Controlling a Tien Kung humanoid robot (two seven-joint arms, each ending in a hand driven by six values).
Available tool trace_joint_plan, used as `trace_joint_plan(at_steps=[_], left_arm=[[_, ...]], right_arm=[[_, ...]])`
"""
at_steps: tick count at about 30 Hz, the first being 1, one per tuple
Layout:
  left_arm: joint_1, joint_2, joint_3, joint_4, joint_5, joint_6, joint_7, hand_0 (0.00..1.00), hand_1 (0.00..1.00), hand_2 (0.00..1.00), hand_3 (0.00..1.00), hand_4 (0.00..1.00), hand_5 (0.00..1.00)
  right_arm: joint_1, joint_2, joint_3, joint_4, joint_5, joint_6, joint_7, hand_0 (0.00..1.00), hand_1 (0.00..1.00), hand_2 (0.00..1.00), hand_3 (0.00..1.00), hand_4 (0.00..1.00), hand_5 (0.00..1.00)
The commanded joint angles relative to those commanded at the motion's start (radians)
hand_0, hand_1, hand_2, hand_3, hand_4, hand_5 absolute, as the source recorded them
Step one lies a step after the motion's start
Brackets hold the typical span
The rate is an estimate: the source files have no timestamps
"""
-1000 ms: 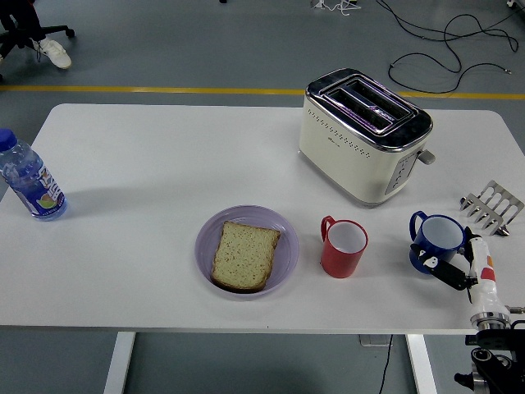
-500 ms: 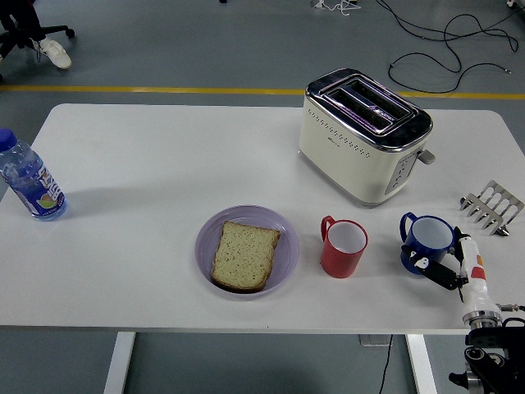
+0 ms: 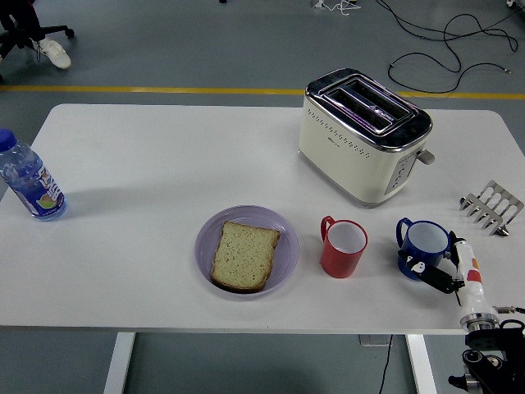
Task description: Pick up the cup,pour liquid into bread,place the cup on the desk
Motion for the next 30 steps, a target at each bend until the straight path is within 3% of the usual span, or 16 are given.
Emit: trace_joint_plan(at_steps=[5,6,17,18,30], left_arm=[[0.0,0.0,-0.001,0.0,0.001,0.0,0.0,0.649,0.687,0.705,0.59,0.302,0.897],[0.0,0.0,-0.001,0.0,0.002,0.0,0.0,0.648,0.687,0.705,0.59,0.302,0.897],[0.0,0.0,0.002,0.0,0.001,-0.003,-0.001,0.648,0.687,0.706,0.59,0.301,0.898],[0.0,0.0,0.002,0.0,0.001,-0.003,-0.001,0.648,0.688,0.706,0.591,0.299,0.899],[-0.001,-0.001,0.004,0.0,-0.001,-0.004,-0.001,0.649,0.688,0.706,0.591,0.296,0.896]], right_arm=[[0.004,0.005,0.004,-0.008,0.001,-0.002,-0.006,0.509,0.484,0.585,0.606,0.762,0.128],[0.005,0.005,0.006,-0.01,-0.003,-0.002,-0.008,0.573,0.543,0.645,0.727,0.785,0.159],[0.004,0.008,0.022,-0.004,-0.01,-0.018,0.025,0.595,0.568,0.685,0.787,0.816,0.167],[0.004,0.008,0.023,-0.004,-0.009,-0.019,0.027,0.637,0.617,0.781,0.908,0.875,0.171],[0.003,0.007,0.032,-0.007,-0.025,-0.001,0.01,0.692,0.681,0.85,0.941,0.888,0.163]])
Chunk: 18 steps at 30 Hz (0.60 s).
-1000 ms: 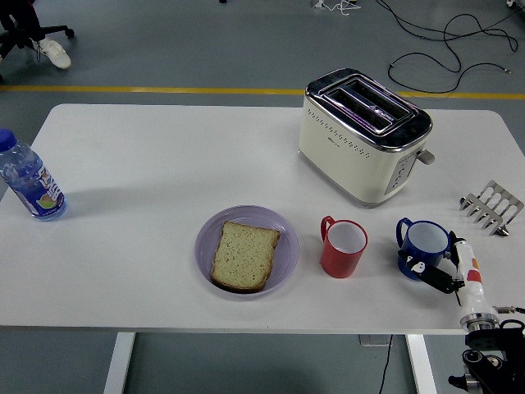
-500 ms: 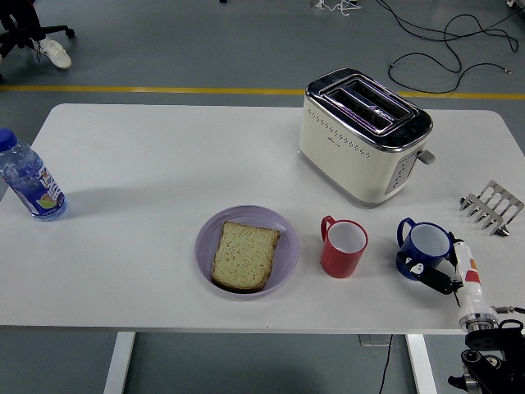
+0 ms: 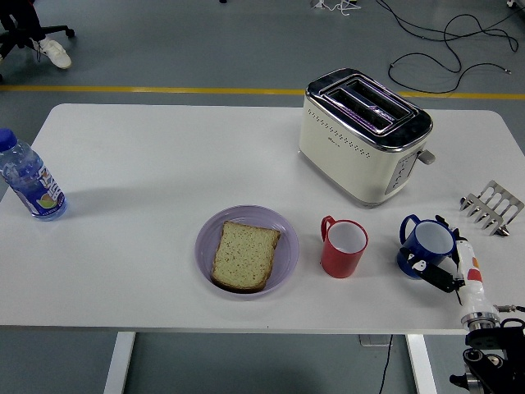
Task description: Pick up the cup,pour liquid into bread,place the cup on the desk
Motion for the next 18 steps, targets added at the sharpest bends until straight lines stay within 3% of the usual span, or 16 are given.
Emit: trace_joint_plan(at_steps=[11,12,17,18], left_arm=[[0.0,0.0,0.001,0.0,0.002,-0.001,0.0,0.648,0.688,0.706,0.591,0.295,0.895],[0.0,0.0,0.002,0.0,0.001,-0.002,0.0,0.648,0.689,0.706,0.59,0.294,0.891],[-0.001,0.0,0.002,0.0,0.001,-0.001,-0.001,0.648,0.689,0.706,0.59,0.294,0.891],[0.0,0.0,0.001,0.0,0.001,-0.001,0.0,0.648,0.688,0.706,0.589,0.294,0.889]], right_arm=[[0.001,-0.001,0.001,-0.002,-0.012,0.004,-0.004,0.706,0.694,0.866,0.947,0.902,0.156],[0.001,-0.001,0.002,-0.003,-0.017,0.006,-0.006,0.751,0.746,0.909,0.99,0.911,0.153],[-0.001,-0.001,0.004,0.002,-0.017,-0.005,0.006,0.751,0.746,0.909,0.99,0.911,0.153],[-0.001,-0.001,0.005,0.003,-0.017,-0.007,0.007,0.808,0.78,0.942,0.998,0.915,0.14]])
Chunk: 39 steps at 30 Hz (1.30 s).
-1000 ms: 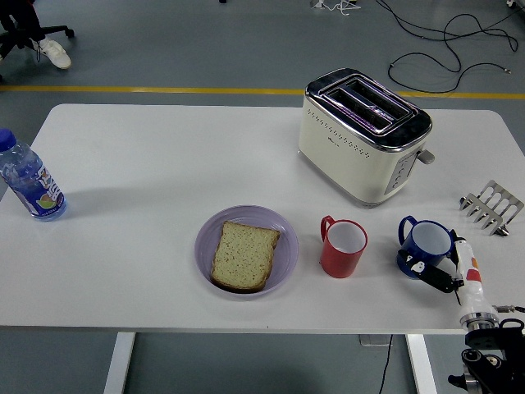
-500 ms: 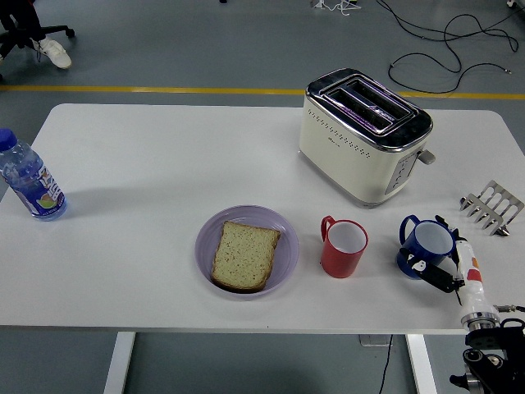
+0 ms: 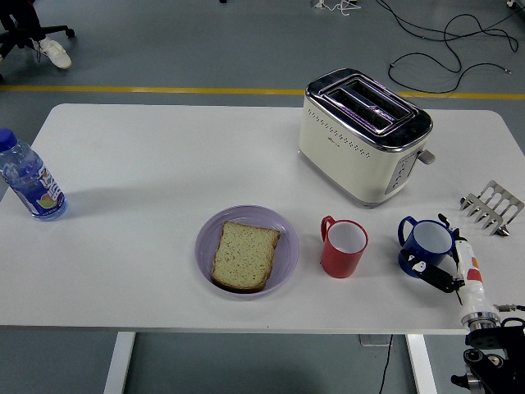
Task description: Pick up the cup,pour liquid into bread,place the cup on the desk
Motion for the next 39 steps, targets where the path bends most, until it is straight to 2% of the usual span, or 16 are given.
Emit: trace_joint_plan(at_steps=[14,20,24,32,35,36,39], left_arm=[[-0.001,0.001,0.005,0.0,-0.001,-0.001,0.0,0.648,0.688,0.707,0.59,0.292,0.886],[-0.002,0.002,0.008,0.0,-0.002,0.0,-0.001,0.648,0.688,0.707,0.59,0.292,0.882],[-0.002,0.002,0.007,0.0,0.0,0.0,-0.001,0.648,0.688,0.707,0.589,0.291,0.88],[-0.003,0.002,0.007,0.0,0.0,0.001,0.0,0.648,0.687,0.707,0.589,0.292,0.88],[-0.004,0.003,0.01,0.0,-0.004,0.001,0.0,0.648,0.687,0.707,0.589,0.292,0.88],[-0.004,0.003,0.01,0.0,-0.004,0.001,0.0,0.648,0.687,0.707,0.589,0.293,0.879],[-0.005,0.004,0.014,0.0,-0.008,0.0,-0.001,0.648,0.687,0.707,0.589,0.293,0.879]], right_arm=[[-0.01,-0.006,0.027,0.044,-0.007,-0.008,0.009,0.822,0.789,0.951,0.998,0.918,0.137],[-0.036,-0.012,0.04,0.119,-0.025,-0.011,0.007,0.85,0.792,0.954,0.998,0.923,0.141],[-0.054,-0.016,0.045,0.192,-0.043,-0.018,0.002,0.863,0.798,0.954,0.998,0.928,0.14],[-0.079,-0.031,0.094,0.389,-0.046,-0.034,-0.008,0.857,0.796,0.933,0.998,0.929,0.144],[-0.079,-0.041,0.126,0.468,-0.019,-0.041,-0.051,0.857,0.796,0.933,0.998,0.929,0.144],[-0.079,-0.044,0.132,0.486,-0.017,-0.041,-0.065,0.816,0.743,0.854,0.849,0.894,0.136],[-0.077,-0.057,0.158,0.552,0.029,-0.043,-0.102,0.816,0.743,0.854,0.849,0.894,0.136]])
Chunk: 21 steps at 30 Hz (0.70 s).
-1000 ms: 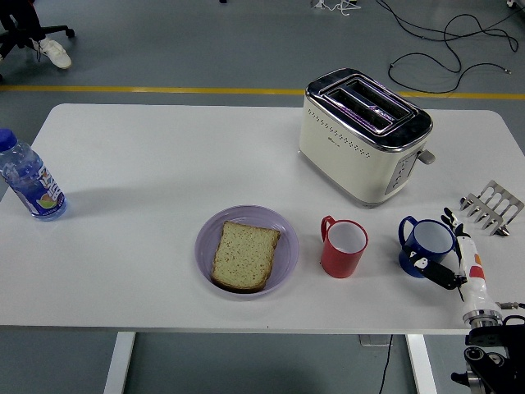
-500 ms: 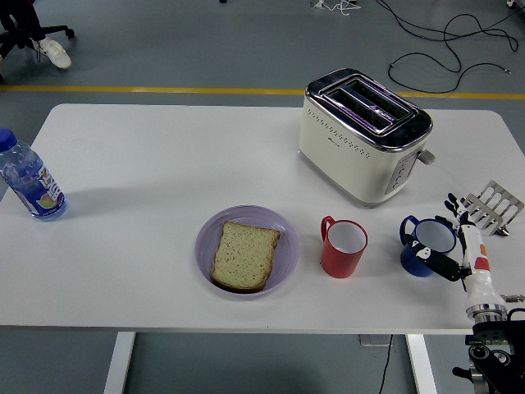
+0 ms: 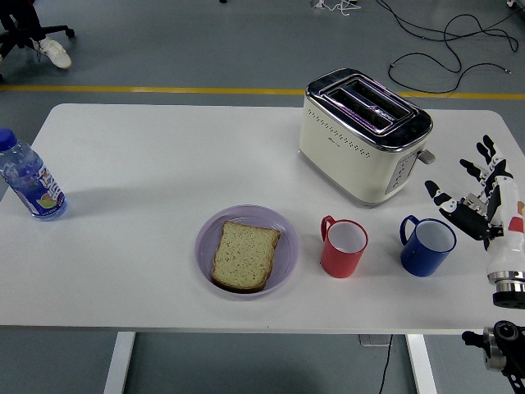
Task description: Pick up the cup,pour liquid into bread,place the cup on the desk
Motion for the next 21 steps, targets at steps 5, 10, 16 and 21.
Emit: trace_joint_plan(at_steps=[5,10,16,21], left_arm=[[0.0,0.0,0.002,0.0,-0.003,-0.001,0.0,0.648,0.687,0.706,0.589,0.298,0.882],[0.001,-0.001,0.004,0.0,-0.006,-0.001,0.0,0.649,0.687,0.706,0.589,0.298,0.881],[0.001,-0.001,0.006,0.0,-0.006,-0.001,-0.002,0.649,0.687,0.707,0.589,0.299,0.883],[0.002,-0.002,0.006,0.0,-0.009,0.001,-0.002,0.649,0.687,0.707,0.59,0.299,0.883]], right_arm=[[0.0,-0.012,0.035,0.098,0.157,0.074,-0.046,0.736,0.686,0.752,0.692,0.717,0.115],[0.002,-0.011,0.102,0.176,0.37,0.145,-0.071,0.672,0.631,0.684,0.617,0.654,0.097],[-0.004,-0.007,0.242,0.143,0.619,0.247,-0.183,0.648,0.593,0.651,0.606,0.646,0.098],[-0.016,0.01,0.326,0.075,0.827,0.308,-0.257,0.632,0.572,0.638,0.599,0.638,0.08]])
